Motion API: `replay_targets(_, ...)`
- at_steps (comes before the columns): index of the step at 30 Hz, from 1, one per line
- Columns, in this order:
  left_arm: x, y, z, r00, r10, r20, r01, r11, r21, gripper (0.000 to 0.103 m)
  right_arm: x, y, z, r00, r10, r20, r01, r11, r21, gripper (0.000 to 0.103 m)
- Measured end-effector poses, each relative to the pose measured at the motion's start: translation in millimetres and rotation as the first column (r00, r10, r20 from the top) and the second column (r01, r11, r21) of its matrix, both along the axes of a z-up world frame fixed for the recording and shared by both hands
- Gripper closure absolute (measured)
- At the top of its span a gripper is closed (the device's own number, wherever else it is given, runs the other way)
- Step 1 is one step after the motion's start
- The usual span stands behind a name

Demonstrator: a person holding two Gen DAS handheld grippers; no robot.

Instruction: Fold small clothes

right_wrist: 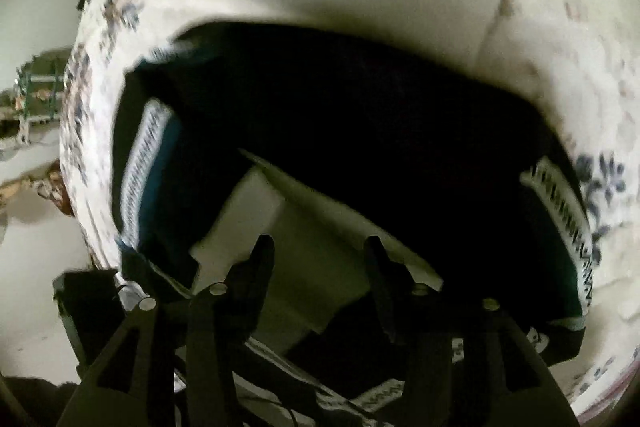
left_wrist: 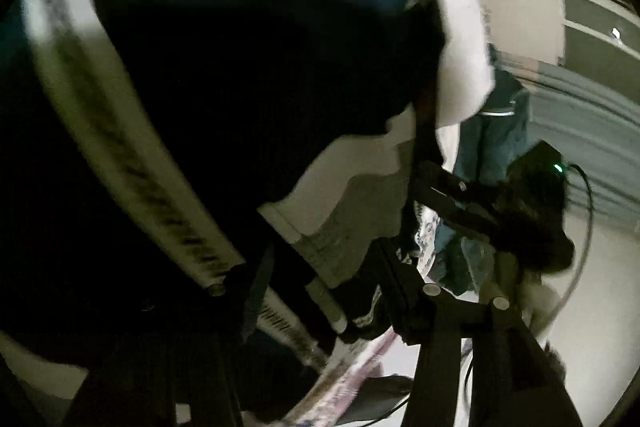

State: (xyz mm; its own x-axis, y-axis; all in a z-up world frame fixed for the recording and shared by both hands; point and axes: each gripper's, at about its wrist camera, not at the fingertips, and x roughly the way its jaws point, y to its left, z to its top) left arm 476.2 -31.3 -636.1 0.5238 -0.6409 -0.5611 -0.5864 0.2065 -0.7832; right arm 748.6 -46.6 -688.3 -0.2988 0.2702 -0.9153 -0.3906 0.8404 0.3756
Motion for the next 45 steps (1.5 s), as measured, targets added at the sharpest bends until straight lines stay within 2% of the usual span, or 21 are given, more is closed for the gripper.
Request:
replay_targets(3, 4.3, -7.5, -4.3, 0.999, 0.042, -0.021, -0.041, 0.998, 0.056, 0.066, -8.5, -9.4, -12.8, 1.0, 0.014, -0.007, -0.014, 1.0, -0.017, 0.054)
replay_targets(4, 5.7, -8.4, -2.6, 0.999, 0.038, -0.038, -0.034, 0.994, 0.109, 0.096, -11.8, -10.3, -16.5, 1.0, 0.022, -0.003, -0.022, 1.0, -0.011, 0.057)
replay_targets(5, 5.6, -8.6, -2.2, 0.999, 0.035, -0.041, -0.029, 0.992, 0.123, 0.096, -14.1, -6.1, -18.7, 0.999, 0.033, 0.011, -0.033, 0.999, -0.006, 0.066)
replay_targets(6, 3.9, -8.2, -1.5, 0.998, 0.037, -0.044, -0.031, 0.991, 0.128, 0.096, -16.6, -4.5, -17.9, 0.999, 0.042, 0.034, -0.042, 0.999, 0.006, 0.098)
replay_targets(13, -6.8, -5.0, 6.3, 0.998, -0.05, -0.026, 0.054, 0.983, 0.176, 0.096, -6.1, -13.4, -4.8, 0.987, -0.024, 0.16, 0.022, 1.0, 0.018, 0.101)
replay_targets(16, -2.6, -5.0, 7.4, 0.992, -0.109, -0.061, 0.119, 0.975, 0.188, 0.091, -4.0, -16.8, -7.8, 0.985, -0.006, 0.174, 0.01, 1.0, -0.023, 0.102)
replay_targets(18, 3.0, -5.5, 12.4, 0.983, -0.153, -0.1, 0.171, 0.963, 0.207, 0.09, 2.8, -32.9, -10.3, 0.993, -0.064, 0.097, 0.066, 0.998, -0.015, 0.101)
replay_targets(20, 10.1, -10.0, 29.4, 0.961, -0.244, -0.131, 0.274, 0.903, 0.331, 0.082, 12.4, -67.4, 0.8, 0.98, -0.191, 0.05, 0.19, 0.981, 0.027, 0.099)
replay_targets(22, 9.1, -11.9, 47.4, 0.94, -0.307, -0.146, 0.339, 0.819, 0.462, 0.061, 13.6, -116.9, 25.1, 0.944, -0.323, 0.074, 0.32, 0.946, 0.051, 0.061)
replay_targets(23, 6.5, -13.0, 55.4, 0.929, -0.334, -0.159, 0.366, 0.77, 0.523, 0.044, 11.4, -138.9, 34.9, 0.922, -0.378, 0.086, 0.374, 0.926, 0.059, 0.051)
replay_targets(24, 3.1, -13.9, 62.3, 0.918, -0.362, -0.165, 0.388, 0.721, 0.575, 0.037, 8.8, -161.9, 44.2, 0.895, -0.433, 0.105, 0.429, 0.901, 0.056, 0.038)
replay_targets(26, -6.4, -13.1, 69.5, 0.899, -0.391, -0.197, 0.416, 0.625, 0.66, 0.028, -1.2, -213.8, 56.7, 0.838, -0.526, 0.149, 0.53, 0.848, 0.011, 0.037)
replay_targets(29, -19.7, -14.8, 60.0, 0.86, -0.432, -0.271, 0.479, 0.505, 0.718, 0.026, -14.8, -271.1, 39.8, 0.766, -0.632, 0.12, 0.64, 0.766, -0.053, 0.037)
replay_targets(33, -38.5, -22.6, 41.8, 0.822, -0.468, -0.325, 0.524, 0.396, 0.754, 0.026, -22.0, -277.5, -13.3, 0.705, -0.708, -0.042, 0.707, 0.706, -0.033, 0.037)
replay_targets(34, -42.5, -26.8, 37.3, 0.812, -0.483, -0.329, 0.527, 0.362, 0.769, 0.025, -23.4, -274.2, -32.5, 0.695, -0.711, -0.104, 0.712, 0.701, -0.037, 0.049)
replay_targets(35, -45.3, -30.7, 34.0, 0.801, -0.499, -0.331, 0.529, 0.33, 0.782, 0.019, -24.8, -275.2, -40.1, 0.69, -0.714, -0.121, 0.717, 0.697, -0.026, 0.073)
replay_targets(36, -46.2, -34.1, 31.2, 0.791, -0.516, -0.329, 0.53, 0.31, 0.789, 0.015, -27.1, -272.1, -43.5, 0.698, -0.706, -0.12, 0.711, 0.703, -0.008, 0.095)
replay_targets(39, -42.1, -43.3, 18.6, 0.766, -0.548, -0.336, 0.542, 0.269, 0.796, 0.0, -18.9, -276.5, -18.4, 0.71, -0.701, 0.071, 0.704, 0.709, -0.037, 0.096)
replay_targets(41, -37.2, -46.4, 12.1, 0.76, -0.548, -0.349, 0.545, 0.246, 0.801, 0.0, -7.2, -300.5, -10.7, 0.663, -0.733, 0.153, 0.747, 0.66, -0.073, 0.096)
replay_targets(43, -33.1, -50.0, 10.0, 0.758, -0.545, -0.357, 0.542, 0.224, 0.81, 0.0, 1.0, -313.1, -21.2, 0.648, -0.754, 0.106, 0.762, 0.64, -0.098, 0.095)
replay_targets(45, -30.2, -52.1, 8.9, 0.761, -0.543, -0.356, 0.538, 0.22, 0.814, 0.0, 6.3, -310.5, -23.7, 0.676, -0.735, 0.056, 0.736, 0.669, -0.103, 0.091)
